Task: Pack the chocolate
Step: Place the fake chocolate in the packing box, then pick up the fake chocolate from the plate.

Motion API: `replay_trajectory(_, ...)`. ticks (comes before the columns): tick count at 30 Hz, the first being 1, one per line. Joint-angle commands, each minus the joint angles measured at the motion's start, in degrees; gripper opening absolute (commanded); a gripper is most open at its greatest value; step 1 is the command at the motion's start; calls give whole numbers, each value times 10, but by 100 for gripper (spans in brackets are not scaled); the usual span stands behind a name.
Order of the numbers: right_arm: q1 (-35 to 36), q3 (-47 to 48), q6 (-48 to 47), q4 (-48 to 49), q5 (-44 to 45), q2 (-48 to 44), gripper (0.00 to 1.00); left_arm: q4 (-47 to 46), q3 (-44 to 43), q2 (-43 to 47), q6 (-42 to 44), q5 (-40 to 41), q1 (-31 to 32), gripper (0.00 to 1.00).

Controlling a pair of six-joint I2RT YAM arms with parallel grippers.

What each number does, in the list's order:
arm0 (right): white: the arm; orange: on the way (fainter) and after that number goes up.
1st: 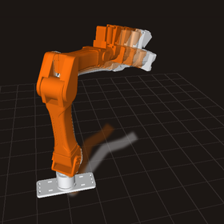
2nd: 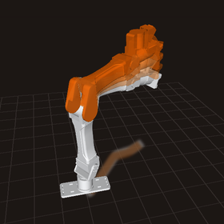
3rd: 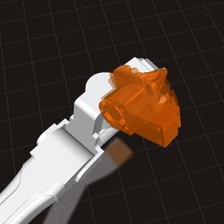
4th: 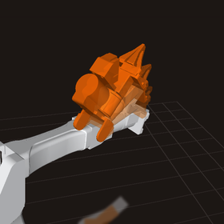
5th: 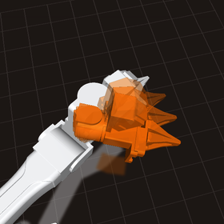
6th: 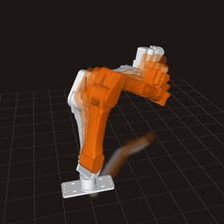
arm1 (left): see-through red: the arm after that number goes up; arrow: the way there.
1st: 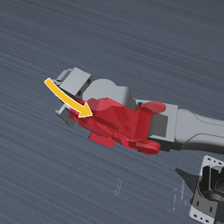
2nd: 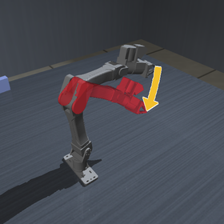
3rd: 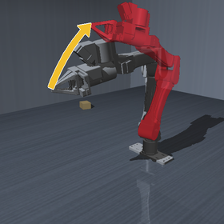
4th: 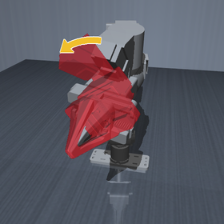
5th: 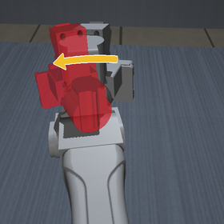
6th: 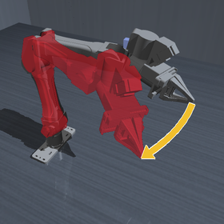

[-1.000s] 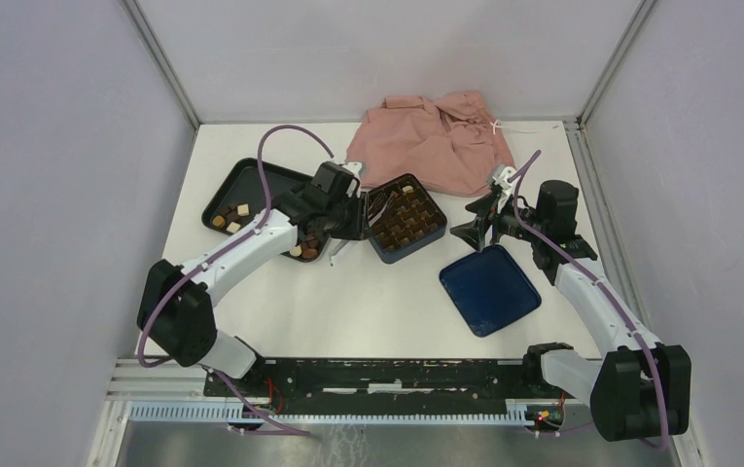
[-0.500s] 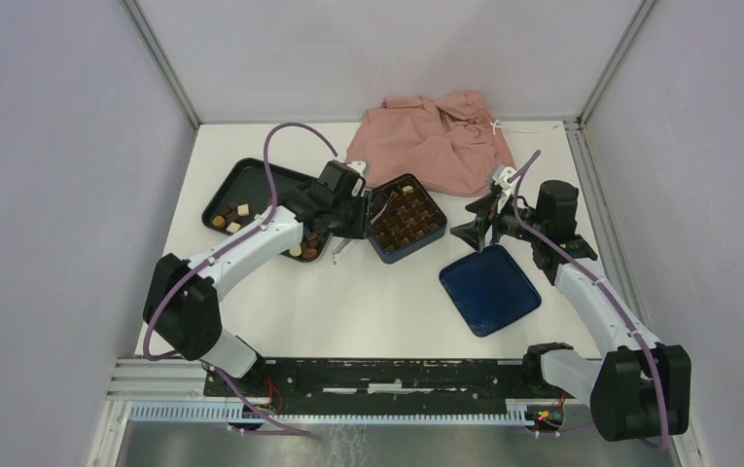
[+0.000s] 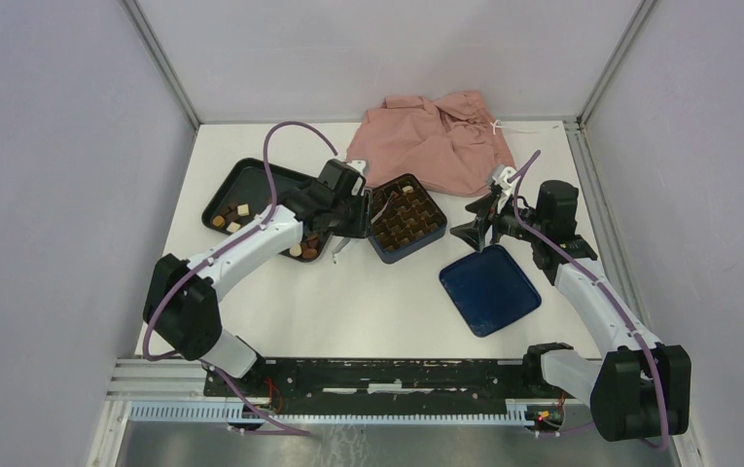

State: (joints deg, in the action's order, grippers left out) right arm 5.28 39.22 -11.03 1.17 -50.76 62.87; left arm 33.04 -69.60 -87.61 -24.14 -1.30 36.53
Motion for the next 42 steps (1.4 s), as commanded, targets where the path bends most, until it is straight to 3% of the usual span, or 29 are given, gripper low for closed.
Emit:
replay_trajectory(1,4,25,-9,8,-3,-1,75,-16,-29,22,9,11,6,44)
replay_trajectory(25,4,30,-46,-9,-4,18,75,-64,143,257,-39,62,6,44)
replay_trajectory(37,4,34,-67,-27,-3,27,76,39,136,309,-35,168,-1,46)
replay_trajectory(42,4,34,-69,-27,-6,24,76,77,113,303,1,191,-37,47)
